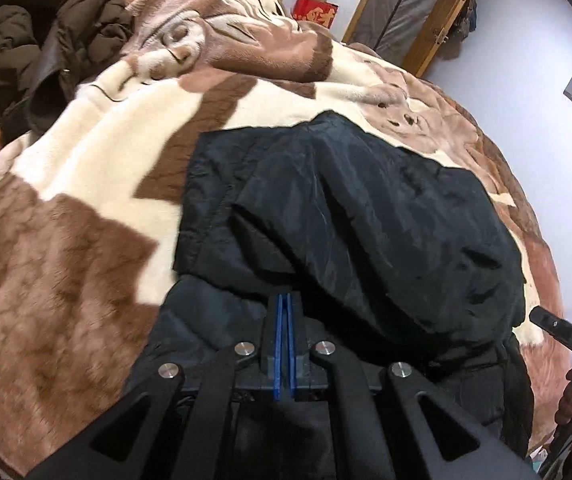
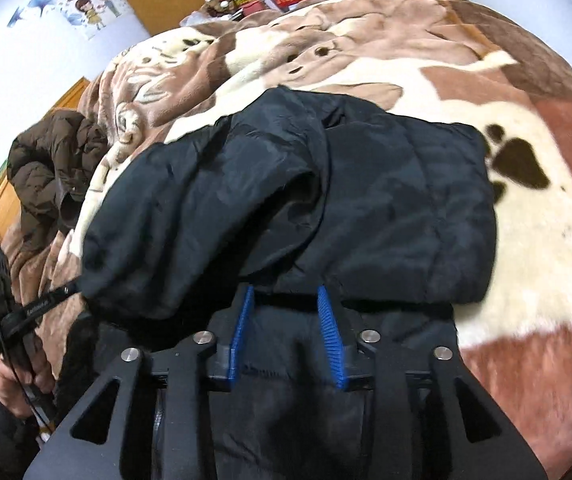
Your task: Fold large clothes
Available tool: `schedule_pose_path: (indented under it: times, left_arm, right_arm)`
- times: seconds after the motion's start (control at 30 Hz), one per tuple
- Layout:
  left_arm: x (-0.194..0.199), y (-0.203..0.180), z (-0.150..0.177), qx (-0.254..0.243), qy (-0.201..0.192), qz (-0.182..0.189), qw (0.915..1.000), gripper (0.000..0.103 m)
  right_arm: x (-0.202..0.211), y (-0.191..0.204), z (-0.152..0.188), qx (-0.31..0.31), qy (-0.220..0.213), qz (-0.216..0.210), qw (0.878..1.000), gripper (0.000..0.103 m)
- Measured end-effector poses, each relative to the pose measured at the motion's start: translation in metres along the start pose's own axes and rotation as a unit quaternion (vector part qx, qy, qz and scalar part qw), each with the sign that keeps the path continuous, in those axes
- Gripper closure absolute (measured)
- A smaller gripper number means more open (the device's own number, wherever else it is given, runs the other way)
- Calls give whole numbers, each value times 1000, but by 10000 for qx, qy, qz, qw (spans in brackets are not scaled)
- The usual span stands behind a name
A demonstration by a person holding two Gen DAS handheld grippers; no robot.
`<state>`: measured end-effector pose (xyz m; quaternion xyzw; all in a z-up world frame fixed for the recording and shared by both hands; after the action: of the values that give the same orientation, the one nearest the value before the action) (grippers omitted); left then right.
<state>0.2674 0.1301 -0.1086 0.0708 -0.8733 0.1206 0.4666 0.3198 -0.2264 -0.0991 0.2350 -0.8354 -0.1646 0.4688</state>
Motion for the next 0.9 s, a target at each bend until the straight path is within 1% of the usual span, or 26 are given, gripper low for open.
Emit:
schedule_pose_path:
  times: [0.07,0.1,0.13,0.17,0.2,0.23,0.27,0.33,0.37,0.43,0.47,0.5,0.53,0.57,0.67,0.73,0.8,0.9]
  left_arm:
    - [7,0,-5,63,-95,91,9999,100]
    - [9,-3,-9,85,-126,165,9997,95]
    - [10,-9,-13,94,-154,250,9995,90]
    - [9,-15,-17,98,-169,324,9993,79]
    - [7,-21,-19,103,-160,372,9991,67]
    - [4,-28,-20,103,-135,451,9988,63]
    - [3,-35,-18,95,-96,548,9984,61]
    - [-4,-51,-12,-16,25,741,9972,60]
    - [-9,-59,-8,-107,76,758,9970,60]
    - [-22,-72,0,-239,212,731,9968,60]
    - [-27,-76,4,-268,296,712,9967,60]
    - [-32,-79,7,-283,392,734,9961,60]
    - [-34,-83,11,-302,463,782,9954,60]
    - [-34,-86,15,-359,454,790,9952,60]
    - [-31,-95,26,-606,428,847,9936,60]
    - [-37,-99,35,-668,543,871,9925,59]
    - [-45,-98,44,-673,683,791,9922,59]
    - [-36,-97,44,-652,694,746,9927,59]
  right_arm:
    - [6,5,-6,-84,-144,-148,9998,68]
    - [6,9,-8,-142,-194,-253,9994,67]
    - [3,12,-13,-234,-219,-388,9987,63]
    - [-1,16,-14,-307,-209,-486,9981,59]
    - [-7,19,-13,-406,-166,-615,9971,53]
    - [-15,20,-14,-519,-95,-749,9958,52]
    - [-23,20,-13,-648,-20,-866,9941,52]
    - [-43,19,-8,-853,97,-987,9914,52]
    - [-49,20,-7,-925,138,-1002,9906,52]
    - [-65,22,-5,-1100,259,-1216,9861,53]
    - [-70,22,-5,-1110,245,-1197,9863,62]
    - [-73,23,-5,-1073,246,-1099,9878,102]
    - [-72,24,-5,-1055,236,-1084,9882,100]
    - [-68,26,-5,-991,157,-1128,9885,100]
    - [-53,24,2,-683,48,-937,9932,100]
    - [-58,10,15,-797,164,-736,9940,101]
    - [-69,0,24,-791,296,-578,9947,100]
    - [-77,1,27,-636,395,-417,9963,100]
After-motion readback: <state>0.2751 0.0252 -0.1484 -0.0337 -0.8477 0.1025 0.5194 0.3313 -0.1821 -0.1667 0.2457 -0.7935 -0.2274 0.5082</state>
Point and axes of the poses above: each gripper's, at about its wrist camera, not at the fingertips, and x roughly against the way its jaws point, y to its left, z to its underside, the point moved 5 cm from there along -x, roughly the way its jaws point, and after that the axes turned 11 degrees about -z, right-handed, at the moved point
